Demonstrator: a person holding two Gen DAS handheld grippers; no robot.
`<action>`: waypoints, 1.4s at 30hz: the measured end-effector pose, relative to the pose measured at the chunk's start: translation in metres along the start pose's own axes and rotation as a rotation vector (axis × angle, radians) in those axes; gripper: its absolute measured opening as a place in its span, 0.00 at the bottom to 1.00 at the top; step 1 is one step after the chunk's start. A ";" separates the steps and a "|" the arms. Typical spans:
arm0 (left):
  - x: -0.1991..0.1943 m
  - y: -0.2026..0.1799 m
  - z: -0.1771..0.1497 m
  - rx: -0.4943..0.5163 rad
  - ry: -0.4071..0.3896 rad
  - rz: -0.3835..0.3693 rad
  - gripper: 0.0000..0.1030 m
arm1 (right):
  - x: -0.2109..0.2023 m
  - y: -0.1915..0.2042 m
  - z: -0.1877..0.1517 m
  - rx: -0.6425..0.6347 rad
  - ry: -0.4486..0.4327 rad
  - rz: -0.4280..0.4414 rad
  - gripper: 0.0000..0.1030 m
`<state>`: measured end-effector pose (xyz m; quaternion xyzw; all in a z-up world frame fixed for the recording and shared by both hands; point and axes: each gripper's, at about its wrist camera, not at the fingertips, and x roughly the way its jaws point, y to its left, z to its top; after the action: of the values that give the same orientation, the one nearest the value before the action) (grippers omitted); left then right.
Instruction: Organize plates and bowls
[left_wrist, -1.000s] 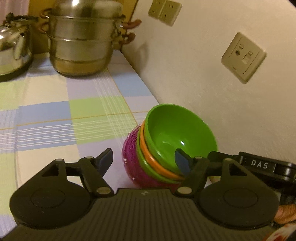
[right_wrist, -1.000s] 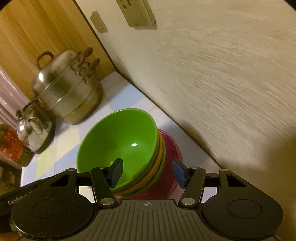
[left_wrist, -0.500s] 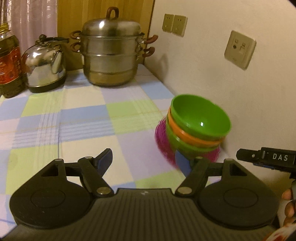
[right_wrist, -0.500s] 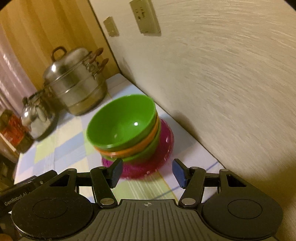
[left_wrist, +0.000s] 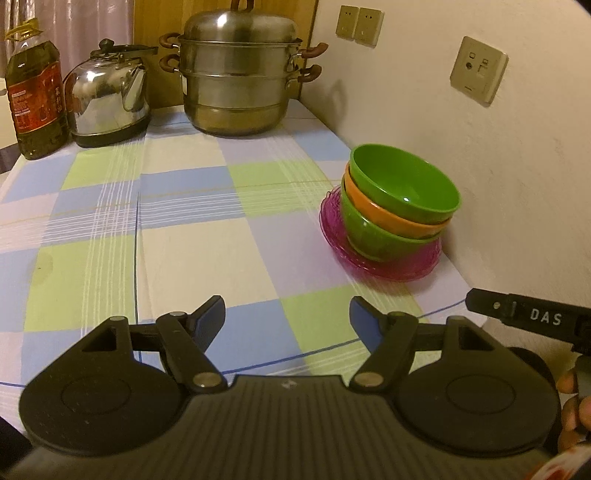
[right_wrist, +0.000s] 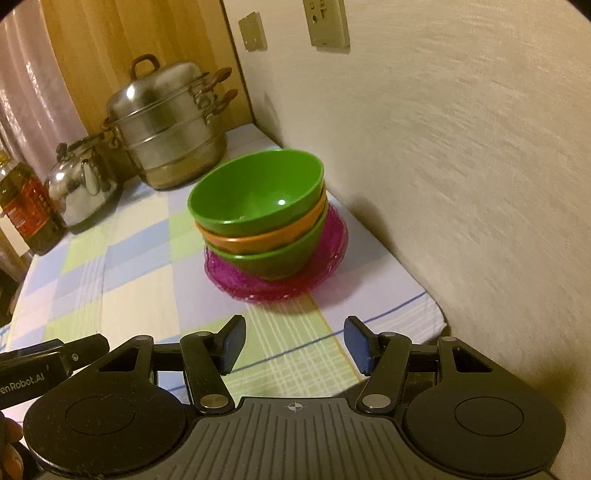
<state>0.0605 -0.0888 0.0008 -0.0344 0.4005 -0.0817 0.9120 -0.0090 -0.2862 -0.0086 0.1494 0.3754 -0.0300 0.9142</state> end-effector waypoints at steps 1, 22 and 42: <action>-0.002 -0.001 -0.001 0.005 -0.001 0.004 0.69 | 0.000 0.000 -0.001 0.000 0.003 0.001 0.57; -0.004 -0.009 -0.009 0.026 -0.006 -0.032 0.70 | -0.009 0.003 -0.013 -0.050 -0.014 -0.038 0.57; -0.001 -0.012 -0.014 0.031 0.006 -0.022 0.71 | -0.013 0.014 -0.023 -0.102 -0.011 -0.032 0.57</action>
<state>0.0476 -0.1001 -0.0066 -0.0246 0.4013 -0.0982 0.9103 -0.0315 -0.2668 -0.0118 0.0964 0.3739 -0.0262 0.9221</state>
